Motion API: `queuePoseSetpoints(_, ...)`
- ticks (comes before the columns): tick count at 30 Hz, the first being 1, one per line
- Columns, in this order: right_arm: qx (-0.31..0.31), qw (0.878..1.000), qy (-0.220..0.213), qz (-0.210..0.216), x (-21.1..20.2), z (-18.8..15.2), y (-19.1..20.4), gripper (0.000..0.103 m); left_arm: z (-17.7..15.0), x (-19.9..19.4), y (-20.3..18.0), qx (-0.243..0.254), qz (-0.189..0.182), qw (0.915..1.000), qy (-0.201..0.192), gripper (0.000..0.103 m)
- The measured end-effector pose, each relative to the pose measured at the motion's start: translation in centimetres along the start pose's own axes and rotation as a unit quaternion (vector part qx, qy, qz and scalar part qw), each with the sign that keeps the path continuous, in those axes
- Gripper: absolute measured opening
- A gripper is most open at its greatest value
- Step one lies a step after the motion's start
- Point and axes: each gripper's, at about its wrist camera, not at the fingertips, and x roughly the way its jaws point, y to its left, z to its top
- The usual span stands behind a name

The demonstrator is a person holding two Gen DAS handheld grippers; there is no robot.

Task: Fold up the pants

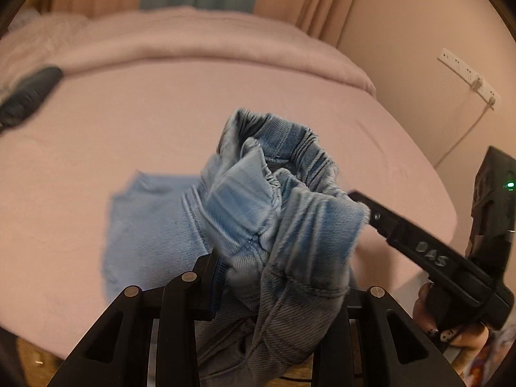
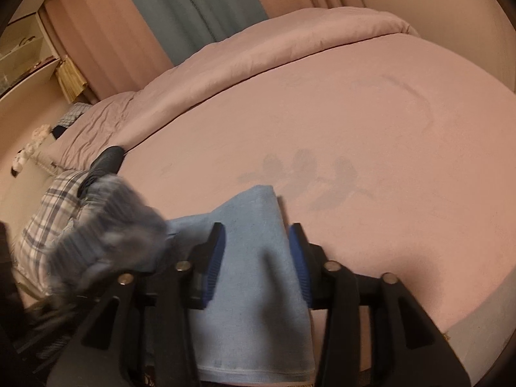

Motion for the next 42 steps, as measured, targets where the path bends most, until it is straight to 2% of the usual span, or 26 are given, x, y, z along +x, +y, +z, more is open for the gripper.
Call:
queuePoseSetpoints(2,0.009,1.000,0.003,0.013,0.0,0.0,-0.6,0.061,-0.3,1.3,-0.2,0.003,-0.005,0.9999,0.015,0.033)
queuePoseSetpoints(4,0.023,0.999,0.009,0.032,0.0,-0.1,-1.3,0.066,-0.6,2.1,-0.6,0.015,-0.009,0.9997,0.020,0.039)
queuePoseSetpoints(7,0.050,0.997,0.021,0.063,0.1,-0.2,-2.7,0.073,-0.8,2.2,-1.3,0.030,-0.024,0.9990,0.021,0.056)
queuePoseSetpoints(9,0.063,0.995,0.027,0.077,0.1,-0.3,-3.2,0.079,-0.9,2.0,-1.7,0.039,-0.023,0.9987,0.024,0.060)
queuePoseSetpoints(11,0.069,0.993,0.031,0.090,0.0,-0.5,-3.4,0.080,-0.8,1.7,-1.7,0.035,-0.054,0.9974,0.033,0.080)
queuePoseSetpoints(14,0.071,0.991,0.035,0.110,-0.4,-0.5,-3.5,0.085,-0.7,0.8,-1.6,0.001,-0.141,0.9891,0.043,0.084)
queuePoseSetpoints(15,0.073,0.990,0.035,0.118,-0.5,-0.5,-3.5,0.086,-0.7,0.5,-1.4,-0.005,-0.153,0.9872,0.044,0.084)
queuePoseSetpoints(17,0.077,0.987,0.037,0.133,-0.7,-0.6,-3.3,0.091,-0.9,0.0,-1.3,-0.005,-0.140,0.9887,0.052,0.084)
queuePoseSetpoints(21,0.076,0.986,0.054,0.137,-0.4,-1.2,-2.9,0.095,-1.3,-1.6,0.6,0.009,-0.068,0.9970,0.035,0.084)
queuePoseSetpoints(24,0.068,0.985,0.078,0.141,0.4,-2.2,-2.2,0.095,-1.2,-2.8,3.2,-0.015,-0.010,0.9998,0.012,0.084)
queuePoseSetpoints(27,0.061,0.982,0.104,0.147,1.2,-3.1,-1.0,0.095,-1.8,-3.1,5.7,-0.043,0.031,0.9985,0.010,0.084)
queuePoseSetpoints(29,0.044,0.983,0.115,0.134,1.8,-3.6,0.3,0.095,-2.2,-3.1,7.3,-0.063,0.044,0.9970,0.014,0.084)
queuePoseSetpoints(32,0.023,0.986,0.131,0.099,3.3,-4.3,1.5,0.095,-3.0,-2.5,8.9,-0.089,0.044,0.9947,0.028,0.084)
queuePoseSetpoints(34,0.034,0.986,0.134,0.099,4.4,-5.0,1.7,0.090,-3.2,-2.4,9.7,-0.099,0.040,0.9937,0.031,0.084)
queuePoseSetpoints(37,0.013,0.993,0.105,0.051,4.2,-4.9,2.5,0.048,-3.6,-2.2,10.4,-0.117,0.034,0.9918,0.038,0.084)
queuePoseSetpoints(40,0.007,0.994,0.093,0.050,3.3,-4.3,3.0,0.036,-3.7,-2.4,10.9,-0.123,0.020,0.9915,0.037,0.084)
queuePoseSetpoints(41,-0.001,0.996,0.072,0.051,2.2,-3.6,3.3,0.029,-3.7,-2.5,11.1,-0.124,0.016,0.9915,0.036,0.084)
queuePoseSetpoints(42,-0.006,0.997,0.050,0.055,1.0,-3.0,3.4,0.028,-3.7,-2.6,11.1,-0.125,0.010,0.9916,0.033,0.084)
